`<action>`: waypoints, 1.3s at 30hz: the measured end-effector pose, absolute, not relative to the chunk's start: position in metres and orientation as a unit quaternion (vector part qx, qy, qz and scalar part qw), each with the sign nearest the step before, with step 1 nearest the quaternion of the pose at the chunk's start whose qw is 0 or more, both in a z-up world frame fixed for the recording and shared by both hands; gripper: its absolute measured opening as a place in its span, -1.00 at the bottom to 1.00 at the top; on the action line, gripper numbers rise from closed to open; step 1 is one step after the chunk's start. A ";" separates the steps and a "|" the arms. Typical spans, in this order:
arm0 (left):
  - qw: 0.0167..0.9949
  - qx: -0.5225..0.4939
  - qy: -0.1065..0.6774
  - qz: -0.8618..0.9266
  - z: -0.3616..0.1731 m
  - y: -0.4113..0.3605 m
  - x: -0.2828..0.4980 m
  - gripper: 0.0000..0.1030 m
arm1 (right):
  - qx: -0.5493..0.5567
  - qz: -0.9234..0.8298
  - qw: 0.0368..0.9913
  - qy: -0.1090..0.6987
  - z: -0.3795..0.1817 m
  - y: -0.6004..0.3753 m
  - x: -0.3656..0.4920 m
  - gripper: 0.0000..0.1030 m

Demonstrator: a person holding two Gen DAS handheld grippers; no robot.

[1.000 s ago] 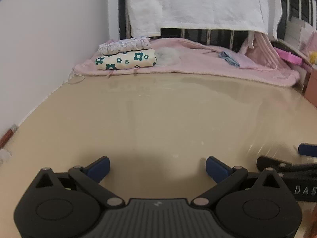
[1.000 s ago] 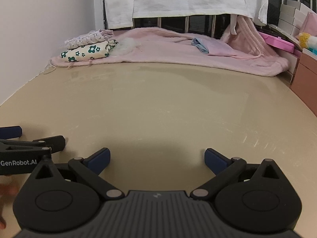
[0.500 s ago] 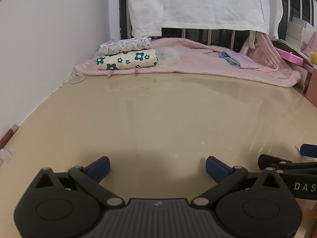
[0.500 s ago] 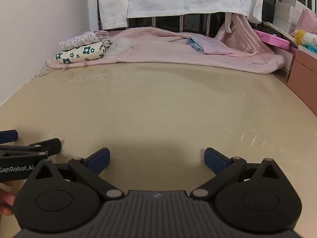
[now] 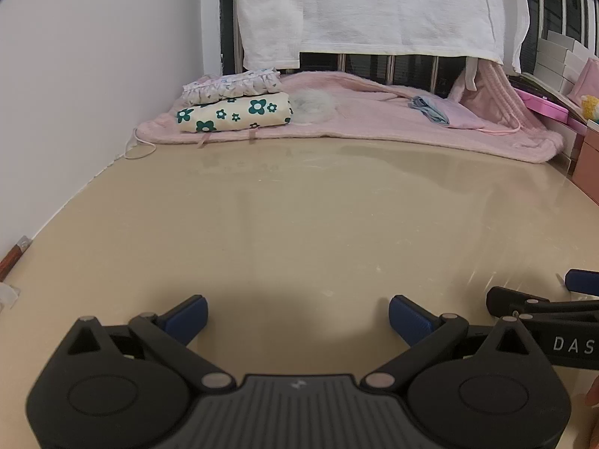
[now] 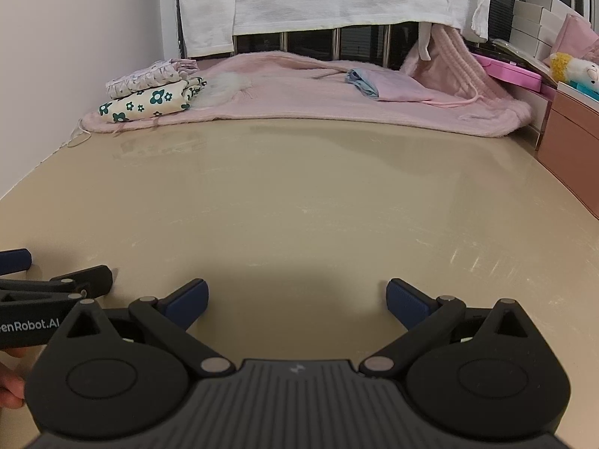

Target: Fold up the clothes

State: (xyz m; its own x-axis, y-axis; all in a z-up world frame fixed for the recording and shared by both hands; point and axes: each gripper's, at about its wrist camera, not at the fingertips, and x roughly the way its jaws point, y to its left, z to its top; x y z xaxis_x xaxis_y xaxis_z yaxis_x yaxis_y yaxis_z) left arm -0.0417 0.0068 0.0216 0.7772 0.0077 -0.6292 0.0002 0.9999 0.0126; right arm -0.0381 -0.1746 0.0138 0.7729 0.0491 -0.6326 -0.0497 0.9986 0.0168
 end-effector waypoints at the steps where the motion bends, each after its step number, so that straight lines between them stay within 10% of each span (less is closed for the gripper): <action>1: 0.943 0.006 0.334 0.002 0.022 0.007 -0.042 1.00 | 0.000 0.026 0.942 0.336 0.014 -0.174 -0.038 0.99; 39: 0.943 0.008 0.334 -0.001 0.022 0.004 -0.043 1.00 | 0.002 0.021 0.942 0.335 0.014 -0.176 -0.039 0.99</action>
